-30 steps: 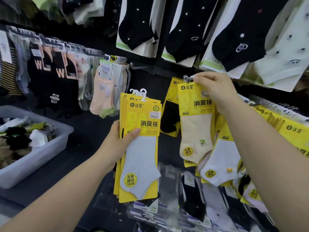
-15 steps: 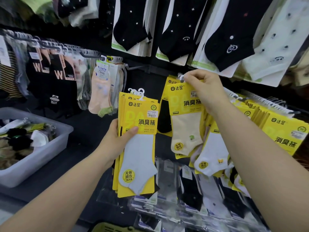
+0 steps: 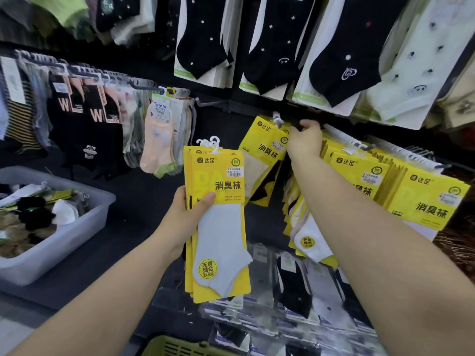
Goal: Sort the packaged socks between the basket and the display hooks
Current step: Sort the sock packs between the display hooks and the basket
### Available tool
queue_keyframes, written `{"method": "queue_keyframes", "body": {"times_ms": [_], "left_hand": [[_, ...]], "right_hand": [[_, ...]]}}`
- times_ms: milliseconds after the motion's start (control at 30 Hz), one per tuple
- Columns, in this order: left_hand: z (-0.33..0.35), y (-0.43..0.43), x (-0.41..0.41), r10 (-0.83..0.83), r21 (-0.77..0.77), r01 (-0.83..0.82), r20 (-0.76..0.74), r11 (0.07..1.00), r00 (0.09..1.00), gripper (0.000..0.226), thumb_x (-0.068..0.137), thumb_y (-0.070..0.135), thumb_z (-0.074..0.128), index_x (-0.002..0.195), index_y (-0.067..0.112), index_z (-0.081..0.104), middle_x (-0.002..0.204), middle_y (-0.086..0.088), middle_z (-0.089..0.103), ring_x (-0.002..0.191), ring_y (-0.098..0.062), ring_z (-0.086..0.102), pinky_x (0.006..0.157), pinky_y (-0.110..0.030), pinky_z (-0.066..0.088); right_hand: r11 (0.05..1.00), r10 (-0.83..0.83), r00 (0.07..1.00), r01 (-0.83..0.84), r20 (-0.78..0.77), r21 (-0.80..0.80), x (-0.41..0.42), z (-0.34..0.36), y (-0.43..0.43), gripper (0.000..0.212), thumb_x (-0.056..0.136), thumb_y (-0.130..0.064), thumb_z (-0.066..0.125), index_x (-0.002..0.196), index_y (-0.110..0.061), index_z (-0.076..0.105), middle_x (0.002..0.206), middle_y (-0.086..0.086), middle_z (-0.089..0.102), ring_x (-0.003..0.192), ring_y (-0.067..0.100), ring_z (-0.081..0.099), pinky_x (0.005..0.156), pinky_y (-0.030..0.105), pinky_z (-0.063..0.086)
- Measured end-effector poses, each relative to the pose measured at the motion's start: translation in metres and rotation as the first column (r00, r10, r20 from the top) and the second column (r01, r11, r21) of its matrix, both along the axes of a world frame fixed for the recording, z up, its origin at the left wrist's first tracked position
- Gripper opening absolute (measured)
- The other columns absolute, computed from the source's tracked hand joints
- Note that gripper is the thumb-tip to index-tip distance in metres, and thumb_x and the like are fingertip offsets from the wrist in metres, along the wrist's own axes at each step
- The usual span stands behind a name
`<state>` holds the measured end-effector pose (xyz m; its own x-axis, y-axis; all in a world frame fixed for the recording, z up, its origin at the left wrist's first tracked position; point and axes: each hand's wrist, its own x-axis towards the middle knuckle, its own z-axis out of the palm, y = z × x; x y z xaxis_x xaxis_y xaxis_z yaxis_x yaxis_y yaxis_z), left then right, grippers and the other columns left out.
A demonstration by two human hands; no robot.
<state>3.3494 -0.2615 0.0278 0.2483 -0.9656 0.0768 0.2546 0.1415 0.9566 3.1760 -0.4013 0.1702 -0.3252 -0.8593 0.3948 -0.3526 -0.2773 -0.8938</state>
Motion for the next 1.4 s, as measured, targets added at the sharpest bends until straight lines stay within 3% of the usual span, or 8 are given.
{"method": "queue_keyframes", "body": {"times_ms": [100, 200, 300, 433, 600, 733, 967, 1400], "left_hand": [[0.001, -0.002, -0.001, -0.018, 0.001, 0.018, -0.020, 1.000, 1.000, 0.071, 0.063, 0.050, 0.071, 0.125, 0.029, 0.044, 0.101, 0.009, 0.072, 0.084, -0.010, 0.073, 0.061, -0.026, 0.058], [0.001, -0.004, -0.009, -0.052, -0.008, 0.052, -0.041, 0.999, 0.998, 0.070, 0.064, 0.048, 0.072, 0.125, 0.028, 0.043, 0.103, 0.007, 0.072, 0.085, -0.011, 0.073, 0.061, -0.027, 0.058], [-0.001, -0.006, -0.021, -0.069, -0.035, 0.067, -0.049, 0.997, 0.996, 0.072, 0.064, 0.046, 0.074, 0.126, 0.026, 0.044, 0.107, 0.004, 0.071, 0.088, -0.013, 0.072, 0.062, -0.027, 0.058], [-0.003, -0.007, -0.030, -0.064, -0.086, 0.061, -0.033, 0.994, 0.997, 0.069, 0.061, 0.042, 0.078, 0.120, 0.030, 0.045, 0.107, 0.003, 0.071, 0.089, -0.014, 0.072, 0.062, -0.026, 0.058], [-0.006, -0.008, -0.029, 0.003, -0.075, -0.004, -0.017, 0.997, 1.000, 0.051, 0.067, 0.053, 0.067, 0.111, 0.035, 0.050, 0.100, 0.011, 0.072, 0.090, -0.010, 0.071, 0.066, -0.023, 0.056], [-0.012, -0.013, -0.022, 0.063, -0.044, -0.060, 0.059, 0.997, 0.996, 0.022, 0.086, 0.046, 0.062, 0.105, 0.038, 0.053, 0.104, 0.013, 0.070, 0.107, -0.015, 0.064, 0.094, -0.039, 0.050], [-0.005, -0.016, 0.004, 0.180, -0.098, -0.167, 0.138, 0.981, 0.974, 0.036, 0.088, 0.040, 0.064, 0.119, 0.031, 0.048, 0.106, 0.011, 0.067, 0.103, -0.011, 0.063, 0.086, -0.032, 0.052], [-0.015, -0.007, 0.026, 0.165, -0.079, -0.153, 0.178, 0.985, 0.970, 0.035, 0.086, 0.042, 0.064, 0.116, 0.034, 0.048, 0.104, 0.011, 0.068, 0.099, -0.010, 0.064, 0.082, -0.033, 0.052]], "right_hand": [[0.996, 0.001, 0.991, -0.013, -0.135, -0.083, 0.005, -0.029, 0.035, 0.030, 0.090, -0.018, 0.057, 0.118, -0.015, 0.048, 0.124, 0.008, 0.048, 0.113, 0.022, 0.049, 0.096, 0.036, 0.042], [0.911, 0.411, 0.907, -0.405, -0.092, 0.077, 0.017, -0.057, 0.077, 0.034, 0.087, -0.039, 0.062, 0.110, -0.024, 0.043, 0.112, -0.001, 0.051, 0.099, 0.012, 0.052, 0.075, 0.024, 0.042], [0.883, 0.470, 0.866, -0.463, -0.170, 0.080, 0.022, -0.065, 0.092, 0.049, 0.076, -0.049, 0.070, 0.107, -0.026, 0.039, 0.090, -0.014, 0.051, 0.079, -0.004, 0.053, 0.062, 0.017, 0.041], [0.916, 0.399, 0.907, -0.400, -0.134, 0.019, 0.014, -0.062, 0.088, 0.051, 0.071, -0.037, 0.080, 0.101, -0.024, 0.040, 0.080, -0.011, 0.053, 0.068, -0.001, 0.057, 0.060, 0.021, 0.050], [0.823, 0.560, 0.825, -0.565, 0.081, 0.064, -0.003, -0.056, 0.085, 0.033, 0.079, -0.008, 0.074, 0.100, -0.028, 0.058, 0.101, 0.003, 0.068, 0.079, 0.014, 0.069, 0.054, 0.021, 0.054], [0.888, 0.452, 0.880, -0.460, 0.147, 0.023, -0.020, -0.050, 0.075, 0.021, 0.088, -0.011, 0.064, 0.091, -0.031, 0.060, 0.103, -0.001, 0.065, 0.082, 0.011, 0.065, 0.066, 0.027, 0.056], [0.961, 0.244, 0.968, -0.250, -0.061, -0.118, -0.024, -0.018, 0.037, 0.007, 0.095, -0.025, 0.050, 0.091, -0.025, 0.055, 0.070, -0.004, 0.047, 0.048, 0.006, 0.037, 0.038, 0.016, 0.029], [0.998, 0.035, 0.989, -0.026, -0.141, 0.063, 0.006, -0.007, -0.034, 0.022, 0.092, -0.030, 0.058, 0.098, -0.011, 0.050, 0.093, 0.008, 0.057, 0.086, 0.024, 0.061, 0.054, 0.027, 0.039]]}}
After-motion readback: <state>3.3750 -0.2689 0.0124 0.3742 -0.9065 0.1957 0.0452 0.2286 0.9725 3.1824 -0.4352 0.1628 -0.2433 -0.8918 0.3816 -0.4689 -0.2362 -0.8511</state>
